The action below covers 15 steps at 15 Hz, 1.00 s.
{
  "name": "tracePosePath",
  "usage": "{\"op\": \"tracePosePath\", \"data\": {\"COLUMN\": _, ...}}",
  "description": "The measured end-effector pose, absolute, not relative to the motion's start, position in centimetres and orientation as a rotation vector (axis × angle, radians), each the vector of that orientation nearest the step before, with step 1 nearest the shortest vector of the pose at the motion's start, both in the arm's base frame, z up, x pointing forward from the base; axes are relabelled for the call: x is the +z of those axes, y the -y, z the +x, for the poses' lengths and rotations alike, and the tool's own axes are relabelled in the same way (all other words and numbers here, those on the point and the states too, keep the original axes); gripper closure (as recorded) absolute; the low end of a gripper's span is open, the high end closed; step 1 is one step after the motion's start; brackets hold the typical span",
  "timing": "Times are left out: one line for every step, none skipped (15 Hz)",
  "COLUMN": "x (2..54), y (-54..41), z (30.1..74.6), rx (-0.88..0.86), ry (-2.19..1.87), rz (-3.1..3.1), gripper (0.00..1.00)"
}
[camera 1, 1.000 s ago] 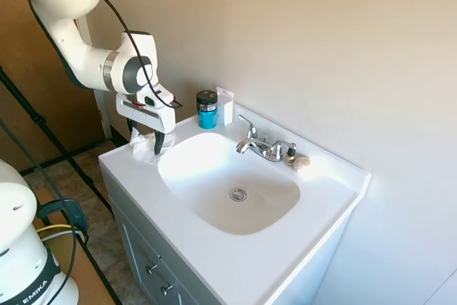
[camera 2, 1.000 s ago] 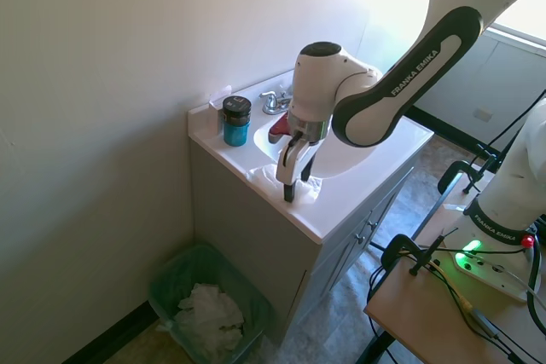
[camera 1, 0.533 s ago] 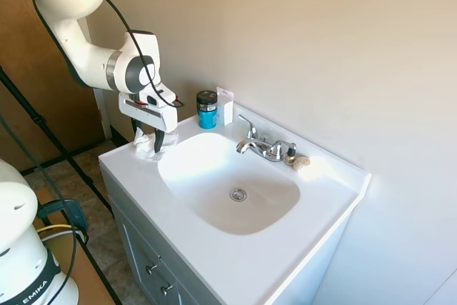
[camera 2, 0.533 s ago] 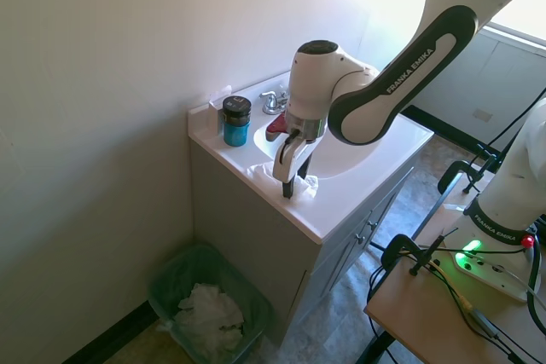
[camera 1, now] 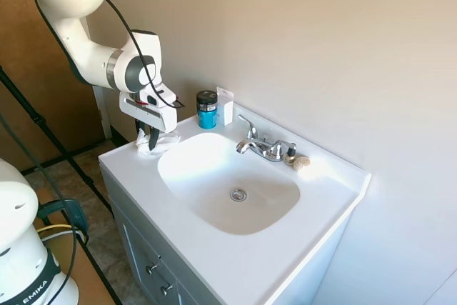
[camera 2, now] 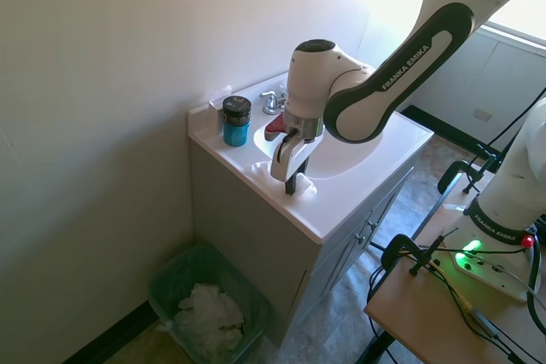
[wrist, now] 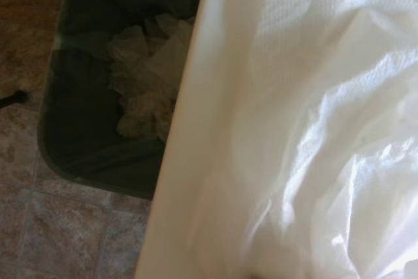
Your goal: Throw the tissue in the trash bin
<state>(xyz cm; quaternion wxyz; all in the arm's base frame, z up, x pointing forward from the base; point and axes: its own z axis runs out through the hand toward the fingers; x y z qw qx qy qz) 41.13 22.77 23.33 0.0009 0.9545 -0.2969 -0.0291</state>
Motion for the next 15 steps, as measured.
{"op": "tracePosePath", "data": {"x": 23.4, "y": -22.6, "z": 41.3, "rx": -0.09, "ry": 0.939, "rz": 2.996, "gripper": 1.0}}
{"op": "tracePosePath", "data": {"x": 23.6, "y": -22.5, "z": 41.6, "rx": -0.083, "ry": 0.944, "rz": 2.998, "gripper": 1.0}}
{"op": "tracePosePath", "data": {"x": 23.9, "y": -22.6, "z": 41.9, "rx": -0.074, "ry": 0.944, "rz": 3.001, "gripper": 1.0}}
{"op": "tracePosePath", "data": {"x": 24.2, "y": -22.7, "z": 42.3, "rx": -0.06, "ry": 0.944, "rz": 3.004, "gripper": 1.0}}
{"op": "tracePosePath", "data": {"x": 24.8, "y": -23.2, "z": 42.8, "rx": -0.038, "ry": 0.943, "rz": 3.011, "gripper": 1.0}}
{"op": "tracePosePath", "data": {"x": 25.6, "y": -23.8, "z": 43.4, "rx": -0.01, "ry": 0.938, "rz": 3.02, "gripper": 1.0}}
{"op": "tracePosePath", "data": {"x": 26.4, "y": -24.8, "z": 43.7, "rx": 0.017, "ry": 0.934, "rz": 3.021, "gripper": 1.0}}
{"op": "tracePosePath", "data": {"x": 27.2, "y": -26.0, "z": 44.0, "rx": 0.044, "ry": 0.93, "rz": 3.022, "gripper": 1.0}}
{"op": "tracePosePath", "data": {"x": 28.1, "y": -27.5, "z": 44.2, "rx": 0.061, "ry": 0.918, "rz": 3.026, "gripper": 1.0}}
{"op": "tracePosePath", "data": {"x": 28.8, "y": -29.0, "z": 44.5, "rx": 0.08, "ry": 0.907, "rz": 3.026, "gripper": 1.0}}
{"op": "tracePosePath", "data": {"x": 29.2, "y": -30.8, "z": 45.0, "rx": 0.104, "ry": 0.898, "rz": 3.021, "gripper": 1.0}}
{"op": "tracePosePath", "data": {"x": 29.2, "y": -32.7, "z": 45.6, "rx": 0.12, "ry": 0.89, "rz": 3.015, "gripper": 1.0}}
{"op": "tracePosePath", "data": {"x": 28.7, "y": -34.6, "z": 46.3, "rx": 0.125, "ry": 0.88, "rz": 3.009, "gripper": 1.0}}
{"op": "tracePosePath", "data": {"x": 28.1, "y": -36.3, "z": 47.0, "rx": 0.131, "ry": 0.87, "rz": 3.005, "gripper": 1.0}}
{"op": "tracePosePath", "data": {"x": 27.0, "y": -38.1, "z": 47.8, "rx": 0.135, "ry": 0.861, "rz": 2.996, "gripper": 1.0}}
